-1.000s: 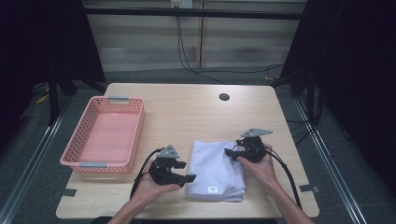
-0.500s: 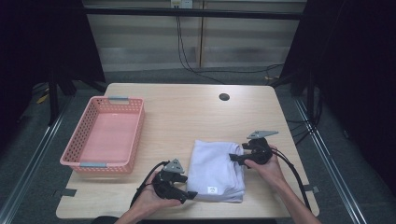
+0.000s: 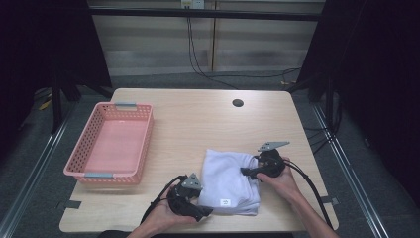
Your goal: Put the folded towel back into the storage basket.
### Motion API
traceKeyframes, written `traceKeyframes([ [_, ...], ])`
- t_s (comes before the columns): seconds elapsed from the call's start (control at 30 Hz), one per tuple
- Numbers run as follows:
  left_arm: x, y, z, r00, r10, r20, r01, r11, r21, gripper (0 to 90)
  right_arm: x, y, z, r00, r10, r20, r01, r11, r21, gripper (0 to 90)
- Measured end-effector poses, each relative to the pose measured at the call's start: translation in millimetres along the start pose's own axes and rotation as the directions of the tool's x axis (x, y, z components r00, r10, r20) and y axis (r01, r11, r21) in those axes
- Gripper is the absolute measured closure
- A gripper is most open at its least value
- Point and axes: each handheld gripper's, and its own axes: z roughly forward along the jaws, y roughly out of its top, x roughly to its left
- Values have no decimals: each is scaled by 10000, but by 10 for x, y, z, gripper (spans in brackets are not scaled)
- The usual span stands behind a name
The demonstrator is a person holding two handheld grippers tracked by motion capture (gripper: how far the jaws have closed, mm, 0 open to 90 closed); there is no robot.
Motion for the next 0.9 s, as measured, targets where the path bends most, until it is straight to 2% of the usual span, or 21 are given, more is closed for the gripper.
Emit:
traceKeyframes([
  [0.03, 15, 3, 0, 9998, -183, 128, 184, 9998, -76, 344, -2, 7, -5, 10000, -32, 14, 32, 9999, 130, 205],
  [0.07, 17, 1, 5, 9997, -181, 187, 184, 9997, -149, 385, 1, 10, -5, 10000, -24, 2, 24, 9999, 158, 225],
  [0.13, 25, 6, 6, 10000, 34, 17, -34, 9999, -148, 508, 22, 3, -4, 9994, -223, -261, 223, 9998, 5, 350],
  [0.17, 33, 10, 6, 9999, -72, 70, 73, 9999, -124, 536, 31, 4, -9, 9988, -236, -438, 237, 9997, 6, 392],
  [0.23, 36, 16, 13, 9998, 221, -17, -221, 9997, -121, 623, 40, -4, -10, 9985, -267, -482, 266, 9996, -35, 429],
  [0.33, 54, 24, 24, 9999, 49, 139, -46, 9998, -194, 697, 35, 8, -11, 9966, -193, -798, 197, 9998, 49, 513],
  [0.37, 70, 28, 18, 9997, 109, 235, -106, 9999, -90, 708, 31, 10, -9, 9952, -187, -955, 191, 9998, 38, 552],
  [0.4, 71, 30, 23, 9998, -54, 192, 57, 9999, -141, 716, 38, 15, -7, 9949, -166, -995, 168, 9999, 21, 571],
  [0.47, 89, 34, 20, 9988, -269, 408, 276, 9995, -164, 724, 56, 27, 2, 9946, -207, -1021, 206, 9998, -15, 613],
  [0.53, 112, 50, 2, 9990, -38, 447, 37, 10000, 25, 731, 74, 49, 8, 9949, -278, -965, 278, 9996, -9, 649],
  [0.57, 102, 56, 4, 9993, -128, 345, 131, 9999, -79, 733, 81, 61, 11, 9955, -248, -911, 249, 9997, -11, 660],
  [0.63, 111, 60, -2, 9978, -218, 627, 238, 9992, -316, 739, 78, 82, 18, 9954, -198, -939, 197, 9998, -18, 670],
  [0.8, 129, 79, -55, 9974, -350, 625, 378, 9984, -433, 744, 81, 137, 4, 9966, -125, -809, 124, 9999, -17, 679],
  [0.87, 126, 96, -87, 9985, -260, 491, 279, 9988, -399, 745, 81, 169, -13, 9969, -86, -778, 79, 9999, -96, 682],
  [0.9, 124, 103, -101, 9981, -238, 574, 270, 9981, -555, 746, 74, 189, -25, 9965, -113, -829, 100, 9998, -154, 683],
])
